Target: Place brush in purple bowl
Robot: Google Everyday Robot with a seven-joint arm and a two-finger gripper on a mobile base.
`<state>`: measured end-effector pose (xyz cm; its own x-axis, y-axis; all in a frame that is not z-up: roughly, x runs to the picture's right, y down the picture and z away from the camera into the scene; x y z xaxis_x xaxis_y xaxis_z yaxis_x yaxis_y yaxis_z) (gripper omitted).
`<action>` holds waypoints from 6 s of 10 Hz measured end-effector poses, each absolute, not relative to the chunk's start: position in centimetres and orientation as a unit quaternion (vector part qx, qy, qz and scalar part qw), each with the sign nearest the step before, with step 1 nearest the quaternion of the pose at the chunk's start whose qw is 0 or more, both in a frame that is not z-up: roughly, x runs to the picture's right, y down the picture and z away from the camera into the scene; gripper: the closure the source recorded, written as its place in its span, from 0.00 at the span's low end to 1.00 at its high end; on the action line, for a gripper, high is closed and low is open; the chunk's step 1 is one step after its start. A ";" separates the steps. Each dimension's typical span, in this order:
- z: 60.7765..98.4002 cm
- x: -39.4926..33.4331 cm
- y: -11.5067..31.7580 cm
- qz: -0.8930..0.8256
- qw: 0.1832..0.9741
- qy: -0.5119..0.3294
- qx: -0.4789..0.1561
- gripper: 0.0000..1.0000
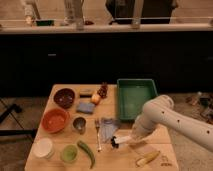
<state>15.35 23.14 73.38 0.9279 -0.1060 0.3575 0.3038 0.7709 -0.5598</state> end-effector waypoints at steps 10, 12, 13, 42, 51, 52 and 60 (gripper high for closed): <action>70.6 11.1 19.2 -0.137 0.934 -0.154 -0.292 0.81; 70.6 10.9 19.2 -0.138 0.934 -0.155 -0.292 0.81; 70.6 10.8 19.1 -0.138 0.934 -0.156 -0.292 0.81; 76.3 -17.2 9.5 -0.110 0.924 -0.206 -0.304 0.81; 85.8 -25.2 4.4 -0.057 0.924 -0.204 -0.317 0.81; 86.8 -25.6 4.1 -0.057 0.924 -0.203 -0.320 0.81; 89.7 -24.3 3.5 -0.036 0.925 -0.189 -0.327 0.81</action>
